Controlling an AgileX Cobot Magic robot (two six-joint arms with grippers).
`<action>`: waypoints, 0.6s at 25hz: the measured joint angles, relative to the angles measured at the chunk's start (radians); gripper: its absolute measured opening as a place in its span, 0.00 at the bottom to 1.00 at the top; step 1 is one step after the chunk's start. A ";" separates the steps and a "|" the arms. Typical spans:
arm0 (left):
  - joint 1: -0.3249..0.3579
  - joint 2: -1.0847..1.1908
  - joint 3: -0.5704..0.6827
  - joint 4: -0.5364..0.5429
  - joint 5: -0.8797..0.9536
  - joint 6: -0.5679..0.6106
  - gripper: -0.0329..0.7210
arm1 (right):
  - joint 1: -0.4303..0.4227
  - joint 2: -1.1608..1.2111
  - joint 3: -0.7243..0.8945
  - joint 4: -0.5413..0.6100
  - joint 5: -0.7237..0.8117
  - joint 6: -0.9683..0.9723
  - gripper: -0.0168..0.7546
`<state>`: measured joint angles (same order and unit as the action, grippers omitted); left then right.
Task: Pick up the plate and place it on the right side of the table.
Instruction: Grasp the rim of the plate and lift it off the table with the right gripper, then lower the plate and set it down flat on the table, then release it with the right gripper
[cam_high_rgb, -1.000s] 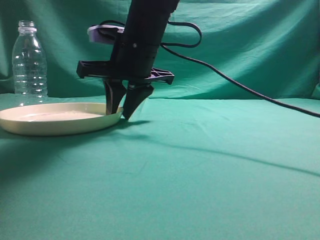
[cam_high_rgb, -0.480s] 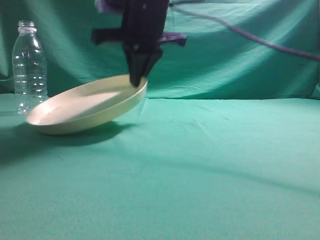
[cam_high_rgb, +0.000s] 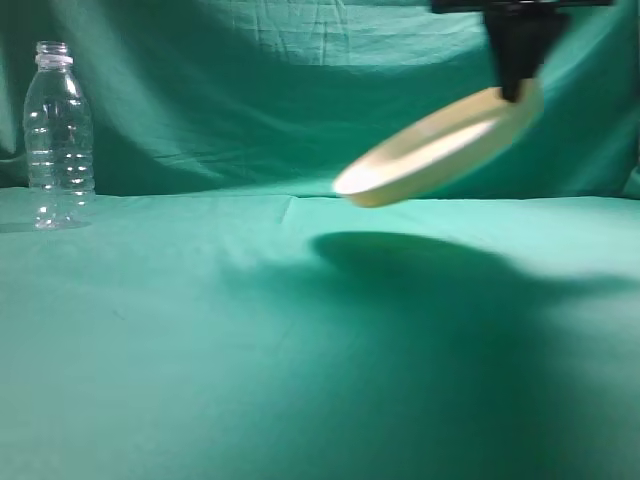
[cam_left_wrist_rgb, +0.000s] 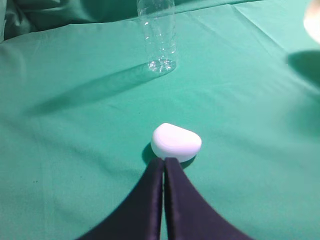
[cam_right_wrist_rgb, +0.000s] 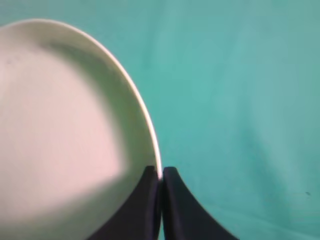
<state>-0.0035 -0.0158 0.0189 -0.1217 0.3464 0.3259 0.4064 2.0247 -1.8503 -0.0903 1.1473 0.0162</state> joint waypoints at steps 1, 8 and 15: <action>0.000 0.000 0.000 0.000 0.000 0.000 0.04 | -0.042 -0.031 0.047 -0.005 -0.011 0.001 0.02; 0.000 0.000 0.000 0.000 0.000 0.000 0.04 | -0.238 -0.144 0.304 -0.010 -0.119 0.001 0.02; 0.000 0.000 0.000 0.000 0.000 0.000 0.04 | -0.287 -0.133 0.455 -0.008 -0.233 0.001 0.02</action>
<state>-0.0035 -0.0158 0.0189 -0.1217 0.3464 0.3259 0.1195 1.8917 -1.3951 -0.0985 0.9148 0.0176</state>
